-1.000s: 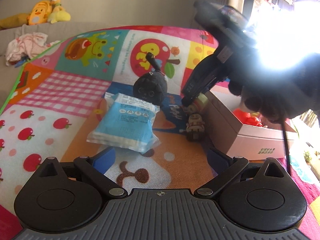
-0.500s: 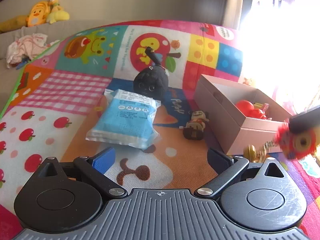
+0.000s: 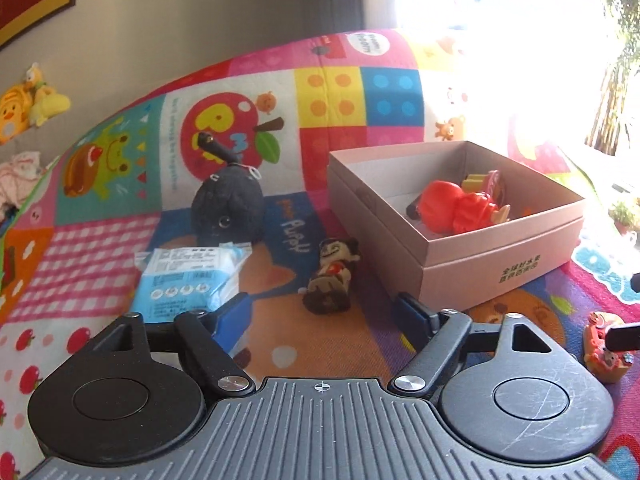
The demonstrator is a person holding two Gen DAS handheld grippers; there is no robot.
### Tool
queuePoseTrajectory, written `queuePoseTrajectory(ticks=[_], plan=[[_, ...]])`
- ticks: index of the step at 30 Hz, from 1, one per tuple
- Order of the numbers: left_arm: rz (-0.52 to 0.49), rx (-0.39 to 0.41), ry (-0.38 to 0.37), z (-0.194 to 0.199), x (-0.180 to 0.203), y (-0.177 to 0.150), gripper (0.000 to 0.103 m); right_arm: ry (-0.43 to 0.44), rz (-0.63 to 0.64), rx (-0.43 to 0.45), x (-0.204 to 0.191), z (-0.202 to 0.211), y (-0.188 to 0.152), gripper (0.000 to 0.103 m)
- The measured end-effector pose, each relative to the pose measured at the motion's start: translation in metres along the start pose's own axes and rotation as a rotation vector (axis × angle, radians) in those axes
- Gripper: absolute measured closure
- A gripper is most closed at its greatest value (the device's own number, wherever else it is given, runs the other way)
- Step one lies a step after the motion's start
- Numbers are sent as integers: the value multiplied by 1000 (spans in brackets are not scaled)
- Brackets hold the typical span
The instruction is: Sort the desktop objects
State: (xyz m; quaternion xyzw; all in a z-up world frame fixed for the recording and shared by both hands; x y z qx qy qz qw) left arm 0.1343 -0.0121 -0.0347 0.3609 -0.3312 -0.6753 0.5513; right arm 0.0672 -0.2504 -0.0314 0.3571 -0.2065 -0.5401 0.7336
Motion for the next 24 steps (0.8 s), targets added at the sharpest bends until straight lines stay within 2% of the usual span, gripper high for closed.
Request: queuePoseTrajectory(ticks=[3,5,7,9,12,15,20,24], plan=[[-18,-43,-4,-25,3,1,28,32,-45,22,3,1,-4,9],[-37,-63,-9,-38,6,0,41,30,-80,34,8,-3,-6,0],[-45,-78,3,-46,6,0,57,47,-128,41,13,-7,-8,0],[-38,-76,0,-48,5,1,67,63,-147,33,15,-9,-9,0],[-54,-62,17,-42,4,1,68,71,-157,37,14,-11,-9,0],[-49,-65,-3,-24,4,-4,68,73,-160,40,13,-11,-10,0],[-63,-67,-113,34,21,-24,70,75,-157,38,12,-11,-10,0],[-56,-77,-178,69,32,-43,67,79,-156,33,12,-12,-10,0]])
Point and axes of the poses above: each gripper's, at about its wrist camera, not at the fingertips, and z roughly against the way its jaws point, x to its right, y to its top, the point moved 10 cm from there along -z, roughly the way its jaws point, and after that the axes turned 5 degrees about y, right-handed, at the moved point
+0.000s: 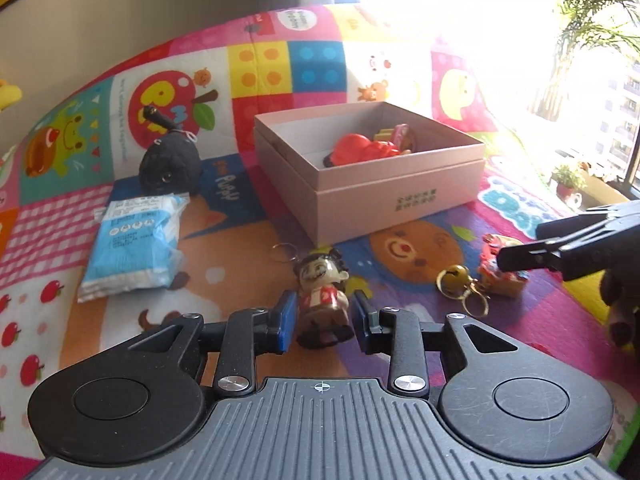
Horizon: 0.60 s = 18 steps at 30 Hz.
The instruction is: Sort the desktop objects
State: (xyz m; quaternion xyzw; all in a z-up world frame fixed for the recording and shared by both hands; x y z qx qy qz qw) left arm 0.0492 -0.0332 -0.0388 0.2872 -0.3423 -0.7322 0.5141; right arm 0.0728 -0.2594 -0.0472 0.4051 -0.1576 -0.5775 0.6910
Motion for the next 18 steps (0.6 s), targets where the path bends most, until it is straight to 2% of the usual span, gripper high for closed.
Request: queuePoseTrajectory(ticks=[2,4,6,8,10,14,18], plan=[[-2,-10,11,5,2,-8,61,-1,-5,-1,1,0,0,0],[-8,-15,50,2,-1,-11,46,-5,-6,-3,0,0,0,0],[14,-30,80,-2,-8,-12,45,-9,-10,-2,-1,0,-1,0],[40,-36,58,-4,-9,-9,38,-14,-12,0,-1,0,-1,0],[52,-25,29,-4,-4,-6,21,-17,-16,1,-1,0,-1,0],[41,-13,11,-10,10,-1,12,-18,-29,6,-1,1,-1,0],[6,-26,96,-21,4,-3,8,-36,-41,6,-6,5,-6,0]])
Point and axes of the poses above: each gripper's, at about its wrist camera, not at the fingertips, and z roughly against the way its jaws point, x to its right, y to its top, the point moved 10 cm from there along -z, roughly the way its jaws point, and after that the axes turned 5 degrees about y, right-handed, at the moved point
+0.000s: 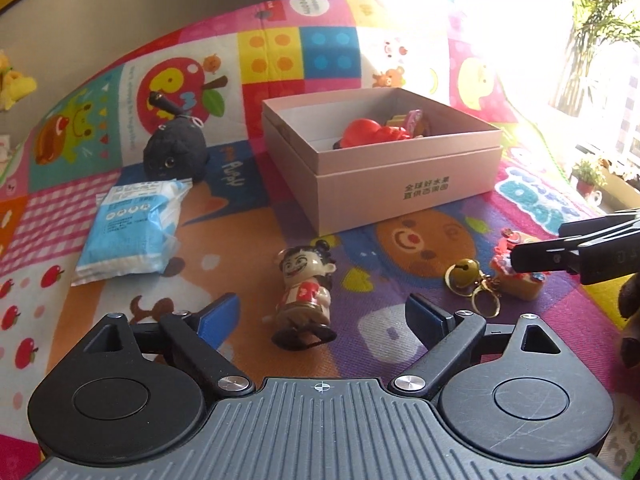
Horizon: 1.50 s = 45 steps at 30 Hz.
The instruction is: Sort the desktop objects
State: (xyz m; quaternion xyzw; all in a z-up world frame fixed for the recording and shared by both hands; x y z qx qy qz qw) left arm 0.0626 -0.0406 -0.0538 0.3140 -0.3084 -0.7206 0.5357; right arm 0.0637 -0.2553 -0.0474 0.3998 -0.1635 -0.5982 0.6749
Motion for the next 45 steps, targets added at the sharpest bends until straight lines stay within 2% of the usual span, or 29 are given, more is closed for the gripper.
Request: queuePoseTrajectory(ticks=[5,8,13,15,20,24,30,31,33,36,38,41,43,45], plan=[[0,-19,114,-4,-31,-7,7,65,92,-63,-16,2,-6,0],[-6,-24,210,-4,-57,-13,5,91,154,-71,-28,5,-8,0],[36,-37,313,-4,-89,-14,3,74,287,-87,-45,6,-18,0],[64,-36,290,-3,-92,-13,3,81,301,-92,-47,7,-21,0],[170,-49,46,-2,-66,-8,3,81,273,-110,-43,3,-23,0],[209,-51,-66,-9,-40,1,3,58,299,-109,-45,1,-25,0],[188,-42,-82,-26,-16,12,3,59,300,-106,-45,2,-26,0],[182,-40,-74,-26,-14,13,3,64,297,-104,-45,3,-24,0],[149,-30,-4,-25,-16,11,3,63,278,-76,-41,8,-18,0],[125,-34,91,-23,-29,4,2,-19,249,-5,-21,16,1,0],[149,-51,104,-22,-38,-3,2,-101,226,39,-2,19,17,0],[209,-47,103,-18,-48,-8,2,-209,202,48,24,13,32,0],[226,-41,108,-17,-50,-8,1,-225,207,38,31,6,39,0],[225,-37,110,-17,-50,-8,1,-203,221,18,27,-2,45,0]])
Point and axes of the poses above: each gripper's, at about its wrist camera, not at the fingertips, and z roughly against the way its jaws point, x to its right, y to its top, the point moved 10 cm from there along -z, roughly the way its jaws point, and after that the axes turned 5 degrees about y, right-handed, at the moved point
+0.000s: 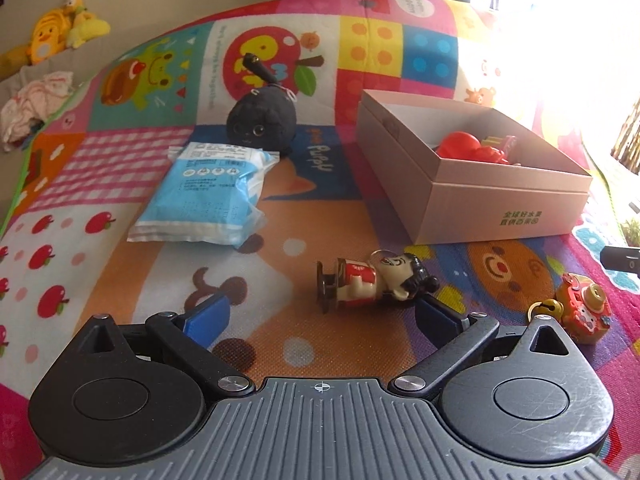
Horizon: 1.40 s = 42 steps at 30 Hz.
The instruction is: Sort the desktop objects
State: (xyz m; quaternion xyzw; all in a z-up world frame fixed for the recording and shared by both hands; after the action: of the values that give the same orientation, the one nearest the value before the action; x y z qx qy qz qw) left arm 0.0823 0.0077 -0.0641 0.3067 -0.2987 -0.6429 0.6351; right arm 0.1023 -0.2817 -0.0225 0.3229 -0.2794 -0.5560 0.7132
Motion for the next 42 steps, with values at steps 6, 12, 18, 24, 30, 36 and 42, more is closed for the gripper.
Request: queuePoseTrajectory(ticks=[6,12,18,24,30,36,42], plan=[[-9,33,-2,6,2,1,1,114,57,-63,-35,-25,13,0],[8,43,-17,7,1,1,0,27,96,-66,-19,-17,1,0],[14,30,-21,5,0,1,0,12,55,-124,7,9,-39,0],[7,35,-8,6,1,1,0,146,172,-78,-47,33,-45,0],[6,50,-1,8,0,1,0,283,173,-86,-102,22,-36,0],[28,54,-12,9,-2,2,0,212,228,17,-100,29,-19,0],[37,43,-14,7,-3,1,0,171,37,-22,-53,-3,10,0]])
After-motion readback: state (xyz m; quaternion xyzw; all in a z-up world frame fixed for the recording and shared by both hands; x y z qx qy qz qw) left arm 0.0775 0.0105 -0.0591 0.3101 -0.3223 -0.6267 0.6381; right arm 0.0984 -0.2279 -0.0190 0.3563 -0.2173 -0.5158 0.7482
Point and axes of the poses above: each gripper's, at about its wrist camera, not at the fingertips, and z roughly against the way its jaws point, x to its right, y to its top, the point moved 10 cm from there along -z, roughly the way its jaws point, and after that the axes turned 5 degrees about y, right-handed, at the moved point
